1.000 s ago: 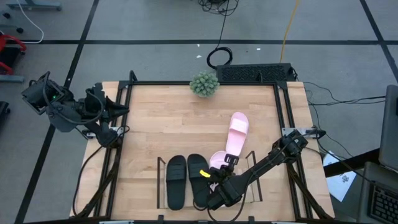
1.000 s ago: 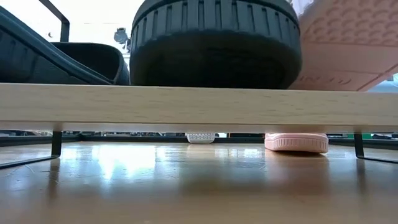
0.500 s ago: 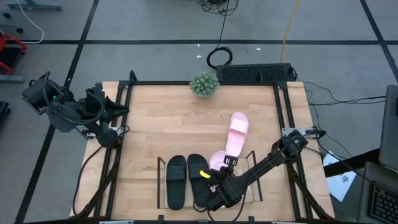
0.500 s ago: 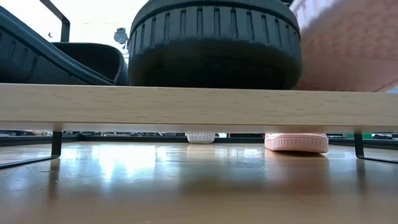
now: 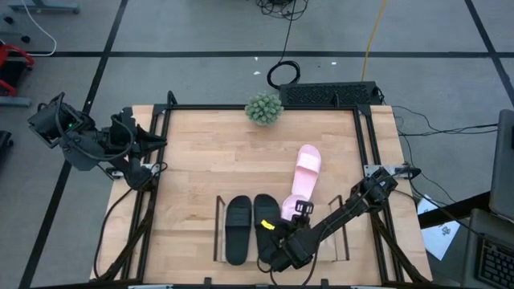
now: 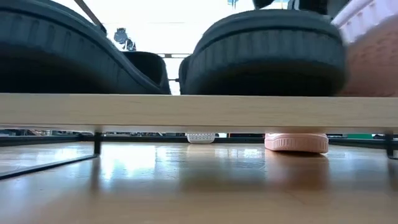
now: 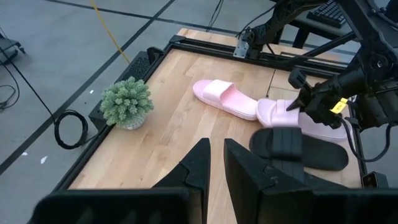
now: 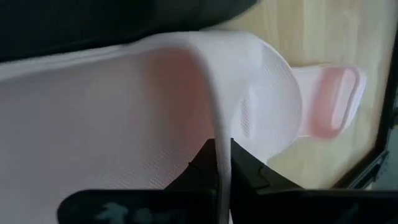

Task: Pick and place slides into the shelf
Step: Put the left pink slide on the shelf

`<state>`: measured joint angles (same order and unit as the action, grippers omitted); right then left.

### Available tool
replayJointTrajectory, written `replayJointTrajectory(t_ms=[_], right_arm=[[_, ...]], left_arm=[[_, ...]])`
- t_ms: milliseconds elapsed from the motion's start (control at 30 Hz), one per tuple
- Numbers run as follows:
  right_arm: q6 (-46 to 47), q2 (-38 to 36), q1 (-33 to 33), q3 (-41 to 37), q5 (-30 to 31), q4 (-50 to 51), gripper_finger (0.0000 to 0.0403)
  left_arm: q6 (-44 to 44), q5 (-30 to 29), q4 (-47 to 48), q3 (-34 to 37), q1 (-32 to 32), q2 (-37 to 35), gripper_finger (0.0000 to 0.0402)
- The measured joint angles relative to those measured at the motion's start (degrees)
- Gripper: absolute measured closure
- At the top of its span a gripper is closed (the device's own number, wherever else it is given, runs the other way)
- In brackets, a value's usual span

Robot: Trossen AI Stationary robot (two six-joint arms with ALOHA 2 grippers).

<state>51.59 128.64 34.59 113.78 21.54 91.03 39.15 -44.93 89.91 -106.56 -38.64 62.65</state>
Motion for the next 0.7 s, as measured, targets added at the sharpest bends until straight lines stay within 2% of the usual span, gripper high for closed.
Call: replayJointTrajectory(t_ms=[300, 700], right_arm=[[0.7, -0.1, 0.0, 0.0, 0.3, -0.7, 0.0403], [-3.3, -0.2, -0.1, 0.7, 0.8, -1.9, 0.0403]], left_arm=[[-0.1, 0.0, -0.2, 0.0, 0.0, 0.0, 0.0355], [0.0, 0.0, -0.2, 0.0, 0.0, 0.0, 0.0355]])
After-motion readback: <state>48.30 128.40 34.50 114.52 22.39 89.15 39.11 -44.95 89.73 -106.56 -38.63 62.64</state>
